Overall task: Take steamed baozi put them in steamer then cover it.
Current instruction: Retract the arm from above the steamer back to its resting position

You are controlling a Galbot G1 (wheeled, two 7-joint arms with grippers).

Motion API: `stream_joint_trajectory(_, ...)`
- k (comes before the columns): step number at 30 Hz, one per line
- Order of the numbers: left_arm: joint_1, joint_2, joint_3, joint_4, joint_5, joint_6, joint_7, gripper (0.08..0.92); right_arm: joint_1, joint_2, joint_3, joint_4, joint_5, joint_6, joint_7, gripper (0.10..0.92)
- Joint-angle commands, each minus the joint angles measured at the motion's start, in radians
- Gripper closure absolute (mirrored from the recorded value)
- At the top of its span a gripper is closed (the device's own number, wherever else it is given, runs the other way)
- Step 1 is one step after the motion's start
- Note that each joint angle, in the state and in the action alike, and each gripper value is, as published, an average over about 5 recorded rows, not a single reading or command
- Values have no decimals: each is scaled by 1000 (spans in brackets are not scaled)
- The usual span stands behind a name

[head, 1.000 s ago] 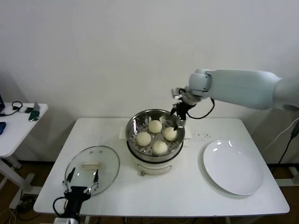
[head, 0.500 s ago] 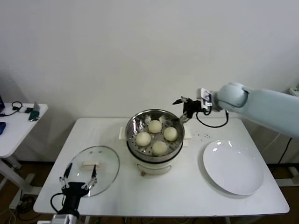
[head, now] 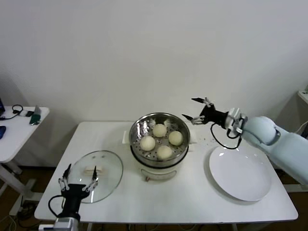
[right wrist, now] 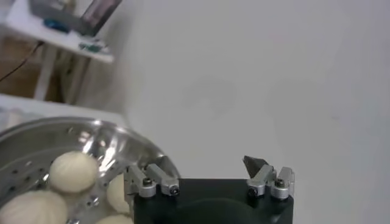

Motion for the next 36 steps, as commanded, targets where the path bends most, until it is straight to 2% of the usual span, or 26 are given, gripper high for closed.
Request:
stream_joint_trajectory(1, 6, 5, -3, -13, 97, 12, -17, 177, -749, 133, 793, 128, -118, 27, 88, 203)
stream_joint_trajectory(5, -1, 19, -18, -2, 220, 12, -36, 177, -902, 248, 935, 173, -169, 3, 86, 203)
stream_joint_trajectory(11, -4, 60, -62, 17, 645, 32, -65, 177, -1087, 445, 1088, 234, -226, -38, 74, 203)
stream_joint_trajectory(18, 21, 97, -33, 63, 1064, 83, -23, 177, -1234, 544, 1166, 249, -228, -8, 45, 203)
stream_joint_trajectory(22, -6, 106, 19, 131, 1136, 93, -44, 177, -1276, 585, 1189, 256, -228, 3, 36, 203)
stream_joint_trajectory(27, -84, 107, 90, 262, 1158, 102, -117, 177, -1298, 607, 1210, 247, -244, 18, 36, 203)
stream_joint_trajectory(36, -226, 99, 111, 462, 1248, 90, -133, 177, -1308, 640, 1219, 242, -270, 14, 40, 203)
